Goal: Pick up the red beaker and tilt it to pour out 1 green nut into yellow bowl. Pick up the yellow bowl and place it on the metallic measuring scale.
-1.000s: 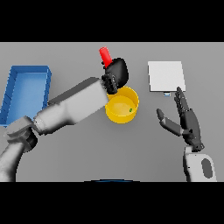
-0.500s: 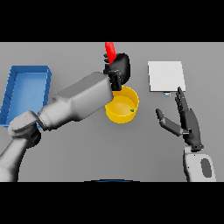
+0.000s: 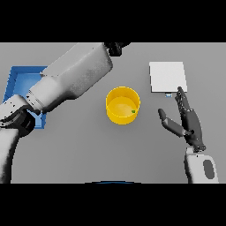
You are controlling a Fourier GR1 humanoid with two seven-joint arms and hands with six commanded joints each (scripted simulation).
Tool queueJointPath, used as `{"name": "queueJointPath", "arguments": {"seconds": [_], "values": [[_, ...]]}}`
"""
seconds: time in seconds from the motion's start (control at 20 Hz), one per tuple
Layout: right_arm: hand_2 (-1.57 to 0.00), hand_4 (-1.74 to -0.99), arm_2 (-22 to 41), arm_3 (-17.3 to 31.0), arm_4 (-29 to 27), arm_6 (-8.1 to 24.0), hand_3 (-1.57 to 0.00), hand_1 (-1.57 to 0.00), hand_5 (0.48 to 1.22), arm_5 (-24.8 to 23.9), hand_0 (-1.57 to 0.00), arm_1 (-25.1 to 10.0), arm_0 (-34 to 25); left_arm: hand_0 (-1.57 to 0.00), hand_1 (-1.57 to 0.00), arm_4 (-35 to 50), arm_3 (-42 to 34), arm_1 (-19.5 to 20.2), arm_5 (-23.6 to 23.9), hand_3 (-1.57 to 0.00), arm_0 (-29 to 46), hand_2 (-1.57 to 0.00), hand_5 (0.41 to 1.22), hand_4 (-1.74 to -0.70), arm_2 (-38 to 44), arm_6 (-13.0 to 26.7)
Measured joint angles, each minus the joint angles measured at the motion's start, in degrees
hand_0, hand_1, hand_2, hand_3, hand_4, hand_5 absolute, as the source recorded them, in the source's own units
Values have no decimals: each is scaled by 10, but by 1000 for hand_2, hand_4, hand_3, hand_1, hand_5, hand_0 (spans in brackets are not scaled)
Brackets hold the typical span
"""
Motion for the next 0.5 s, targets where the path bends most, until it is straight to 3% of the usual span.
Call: {"name": "queueJointPath", "arguments": {"seconds": [0.05,0.2,0.25,0.35,0.5], "values": [[1,-1246,3,1,3,-3,1,1,631,0,1,1,2,-1571,-1447,4,10,13,16,-1341,-20,-1440,1208,-1596,15,-11],[1,-1274,5,4,5,-6,1,1,642,1,1,1,-1,-1571,-1508,35,71,38,11,-1453,-81,-1504,1214,-1537,94,23],[1,-1281,5,6,3,0,1,1,644,4,1,0,-6,-1571,-1520,42,93,42,19,-1477,-92,-1517,1216,-1578,111,18],[1,-1299,8,2,5,-1,1,1,649,8,1,-6,-3,-1571,-1539,109,145,79,14,-1435,-100,-1537,1218,-1637,209,67],[1,-1312,10,3,7,-12,1,1,653,11,1,-12,-10,-1571,-1554,200,197,126,44,-1418,-82,-1553,1219,-1688,323,109]]}}
